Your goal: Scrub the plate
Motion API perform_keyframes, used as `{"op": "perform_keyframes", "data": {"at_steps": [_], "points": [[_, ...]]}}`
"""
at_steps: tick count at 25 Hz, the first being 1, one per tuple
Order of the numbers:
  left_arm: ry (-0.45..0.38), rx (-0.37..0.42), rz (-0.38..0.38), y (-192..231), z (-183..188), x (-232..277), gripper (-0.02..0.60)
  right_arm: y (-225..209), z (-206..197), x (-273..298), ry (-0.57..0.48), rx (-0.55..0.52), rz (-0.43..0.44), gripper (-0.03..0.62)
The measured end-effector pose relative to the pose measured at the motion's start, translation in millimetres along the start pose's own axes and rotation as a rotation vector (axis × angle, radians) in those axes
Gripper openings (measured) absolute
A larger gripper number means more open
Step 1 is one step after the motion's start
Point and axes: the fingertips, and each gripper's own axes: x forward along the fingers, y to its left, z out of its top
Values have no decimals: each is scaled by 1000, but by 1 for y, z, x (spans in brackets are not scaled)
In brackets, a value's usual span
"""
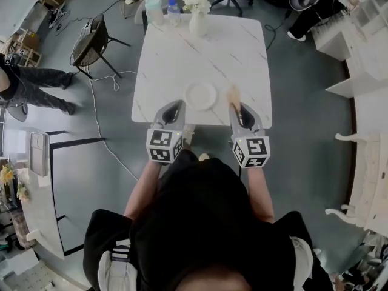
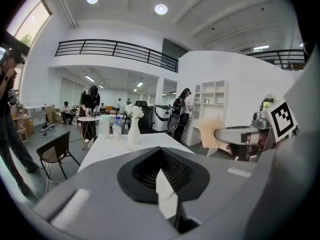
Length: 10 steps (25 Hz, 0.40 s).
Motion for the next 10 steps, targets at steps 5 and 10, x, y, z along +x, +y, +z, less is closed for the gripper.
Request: {"op": "perform_keyframes", "data": {"at_steps": [5,10], "points": [[6,-6,-1,1,0,2,5,1,0,2,-1,2,5,67],[6,-2,-5,1,2,4,5,1,3,5,-3,-2,8,67]]}}
